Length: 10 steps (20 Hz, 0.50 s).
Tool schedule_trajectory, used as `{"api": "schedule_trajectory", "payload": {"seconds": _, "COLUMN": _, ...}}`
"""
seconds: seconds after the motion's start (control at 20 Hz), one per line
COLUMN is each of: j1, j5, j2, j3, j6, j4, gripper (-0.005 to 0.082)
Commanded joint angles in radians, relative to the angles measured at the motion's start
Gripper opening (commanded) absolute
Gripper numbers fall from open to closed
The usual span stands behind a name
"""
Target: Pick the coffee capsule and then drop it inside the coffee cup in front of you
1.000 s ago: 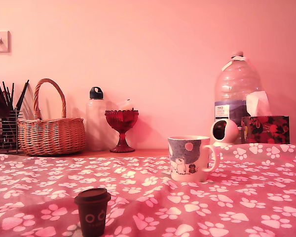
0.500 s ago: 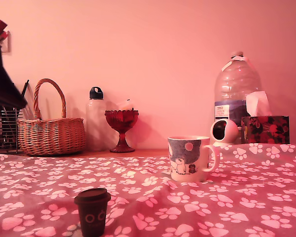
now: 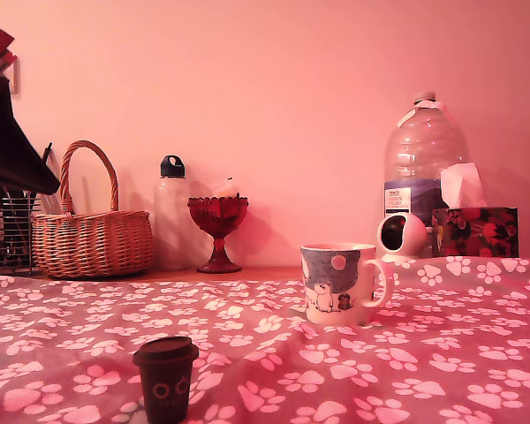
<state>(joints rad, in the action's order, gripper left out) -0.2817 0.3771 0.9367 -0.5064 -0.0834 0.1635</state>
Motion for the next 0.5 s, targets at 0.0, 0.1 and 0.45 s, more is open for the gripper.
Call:
{"api": "schedule_trajectory", "payload": {"seconds": 0.0, "j1": -0.028, "j5": 0.008, "j2": -0.01, "j3": 0.024, "j6": 0.008, "j4": -0.008, "gripper": -0.0019}}
{"api": "schedule_trajectory", "payload": {"seconds": 0.1, "j1": -0.065, "j5": 0.007, "j2": -0.017, "j3": 0.024, "j6": 0.013, "j4": -0.005, "gripper": -0.0019}}
{"api": "schedule_trajectory", "payload": {"seconds": 0.45, "j1": -0.182, "j5": 0.008, "j2": -0.138, "j3": 0.027, "j6": 0.013, "j4": 0.037, "gripper": -0.0019}}
